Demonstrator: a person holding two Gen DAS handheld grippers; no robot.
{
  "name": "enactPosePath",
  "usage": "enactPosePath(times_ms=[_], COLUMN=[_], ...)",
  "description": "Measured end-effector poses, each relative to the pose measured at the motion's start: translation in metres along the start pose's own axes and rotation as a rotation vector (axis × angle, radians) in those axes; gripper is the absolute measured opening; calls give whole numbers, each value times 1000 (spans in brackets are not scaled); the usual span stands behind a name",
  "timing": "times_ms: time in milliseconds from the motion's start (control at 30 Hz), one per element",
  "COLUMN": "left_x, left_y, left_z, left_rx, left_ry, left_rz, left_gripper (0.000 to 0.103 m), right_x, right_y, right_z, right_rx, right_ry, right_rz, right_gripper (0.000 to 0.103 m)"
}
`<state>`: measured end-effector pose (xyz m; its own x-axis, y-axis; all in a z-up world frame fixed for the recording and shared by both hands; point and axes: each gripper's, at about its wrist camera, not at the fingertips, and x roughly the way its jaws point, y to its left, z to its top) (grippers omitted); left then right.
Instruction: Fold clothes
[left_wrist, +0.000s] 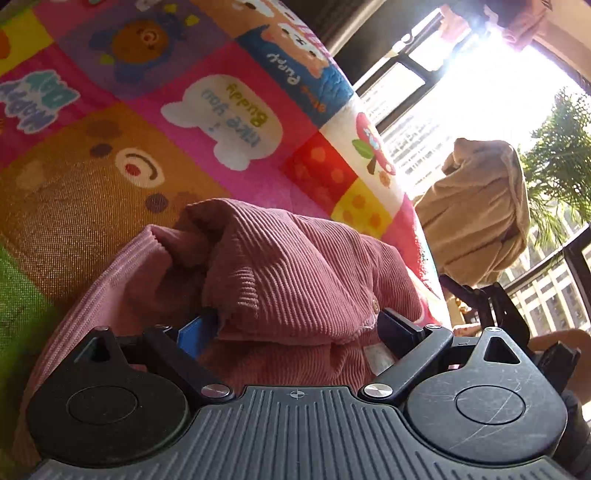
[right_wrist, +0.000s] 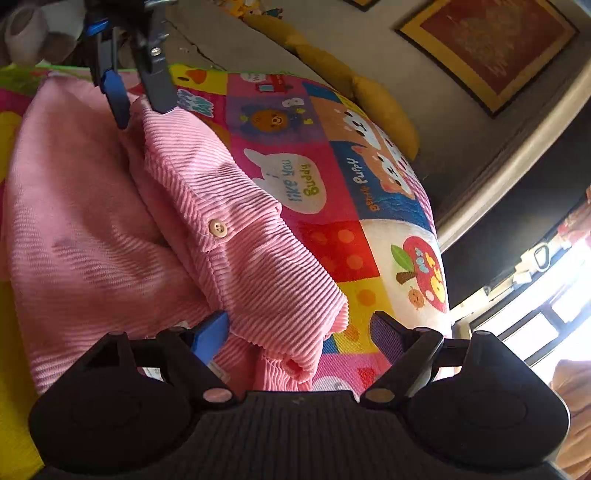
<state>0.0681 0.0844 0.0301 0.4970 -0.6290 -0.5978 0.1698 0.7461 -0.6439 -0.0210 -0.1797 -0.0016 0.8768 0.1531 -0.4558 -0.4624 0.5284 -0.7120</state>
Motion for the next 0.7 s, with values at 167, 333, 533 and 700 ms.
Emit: enactPosePath(times_ms=[167, 333, 533, 700], left_x=[-11, -50, -36, -7], left_y=[6, 4, 26, 23], left_z=[14, 27, 39, 50], left_rx=[-85, -10, -115, -209], left_ry=[-83, -198, -146, -49], left_rz=[-68, -8, 20, -35], left_gripper=[96, 97, 97, 97], right_x=[9, -26, -11, 37], right_y=[-4, -60, -125, -167], right_z=[17, 3, -49, -72], right_rx=[19, 423, 955, 1362], right_ry=[-29, -14, 65, 91], right_rz=[-171, 143, 389, 502], right_gripper=[84, 86, 86, 86])
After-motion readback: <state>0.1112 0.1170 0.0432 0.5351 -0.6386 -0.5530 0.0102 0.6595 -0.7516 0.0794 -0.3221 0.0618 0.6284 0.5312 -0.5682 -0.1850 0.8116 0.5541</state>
